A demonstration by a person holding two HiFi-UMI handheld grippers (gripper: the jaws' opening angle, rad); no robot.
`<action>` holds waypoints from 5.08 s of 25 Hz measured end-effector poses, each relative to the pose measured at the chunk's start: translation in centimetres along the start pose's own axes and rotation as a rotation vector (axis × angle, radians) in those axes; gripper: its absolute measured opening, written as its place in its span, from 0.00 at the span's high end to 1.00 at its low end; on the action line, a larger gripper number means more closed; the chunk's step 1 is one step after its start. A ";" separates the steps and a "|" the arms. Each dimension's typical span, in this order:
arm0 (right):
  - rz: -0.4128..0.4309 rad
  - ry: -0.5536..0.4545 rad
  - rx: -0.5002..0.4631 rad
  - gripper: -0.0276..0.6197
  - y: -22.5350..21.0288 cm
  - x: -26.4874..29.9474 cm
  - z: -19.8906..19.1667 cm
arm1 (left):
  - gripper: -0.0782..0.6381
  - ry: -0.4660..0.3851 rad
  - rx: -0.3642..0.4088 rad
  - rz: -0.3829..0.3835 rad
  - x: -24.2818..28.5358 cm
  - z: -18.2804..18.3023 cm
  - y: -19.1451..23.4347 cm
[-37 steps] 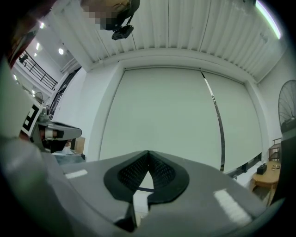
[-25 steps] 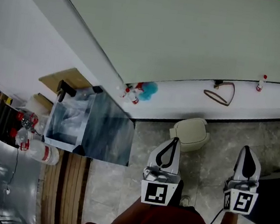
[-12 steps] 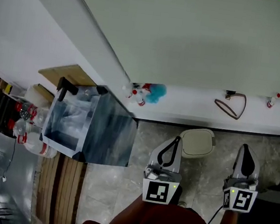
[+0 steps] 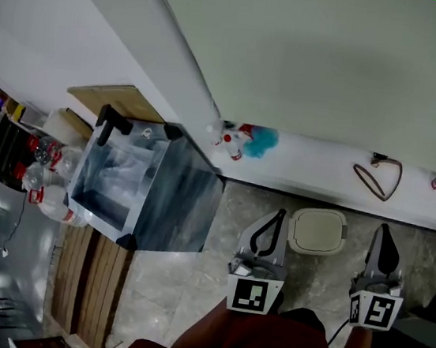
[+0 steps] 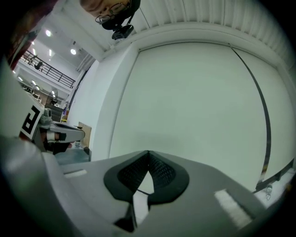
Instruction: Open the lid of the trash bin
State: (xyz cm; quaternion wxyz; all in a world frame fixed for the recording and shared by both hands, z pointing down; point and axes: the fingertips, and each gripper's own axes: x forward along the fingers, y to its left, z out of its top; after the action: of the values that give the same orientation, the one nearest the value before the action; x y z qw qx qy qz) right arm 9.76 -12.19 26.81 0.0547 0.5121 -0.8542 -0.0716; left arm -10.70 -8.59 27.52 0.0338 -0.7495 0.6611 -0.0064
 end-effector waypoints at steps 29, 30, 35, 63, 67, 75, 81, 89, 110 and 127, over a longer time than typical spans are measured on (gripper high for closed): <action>0.354 0.255 0.098 0.95 -4.9 6.4 -19.3 | 0.88 0.423 -0.146 0.289 2.5 -17.2 -7.5; 0.355 0.278 0.106 0.95 -4.9 6.2 -20.6 | 0.88 0.443 -0.163 0.288 2.3 -18.0 -8.1; 0.355 0.400 0.144 0.93 -5.3 5.3 -26.7 | 0.88 0.555 -0.211 0.272 1.4 -22.6 -11.0; 0.453 0.986 0.178 0.76 -3.9 2.8 -58.9 | 0.88 1.128 -0.479 0.247 -5.2 -46.0 -20.0; 0.479 1.042 0.169 0.75 -3.2 3.4 -61.8 | 0.88 1.208 -0.563 0.261 -6.4 -48.7 -20.8; 0.449 1.143 0.176 0.75 -3.5 3.4 -66.5 | 0.88 1.322 -0.632 0.226 -7.5 -51.9 -22.4; 0.469 1.151 0.169 0.75 -3.4 3.5 -67.3 | 0.88 1.331 -0.650 0.235 -7.5 -52.8 -22.5; 0.509 1.184 0.152 0.71 -3.7 3.5 -67.7 | 0.88 1.338 -0.668 0.219 -6.8 -53.0 -23.2; 0.497 1.199 0.127 0.66 -3.8 3.7 -67.7 | 0.88 1.335 -0.673 0.216 -6.3 -52.7 -22.4; 0.462 1.186 0.139 0.67 -1.6 1.0 -60.0 | 0.88 1.267 -0.628 0.174 -6.7 -47.5 -18.7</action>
State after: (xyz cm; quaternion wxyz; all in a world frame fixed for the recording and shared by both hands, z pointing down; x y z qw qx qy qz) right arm 20.65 -17.79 85.62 0.4989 0.2699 -0.7696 0.2932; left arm 4.37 -1.60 76.25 -0.5740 -0.5207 0.5815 -0.2474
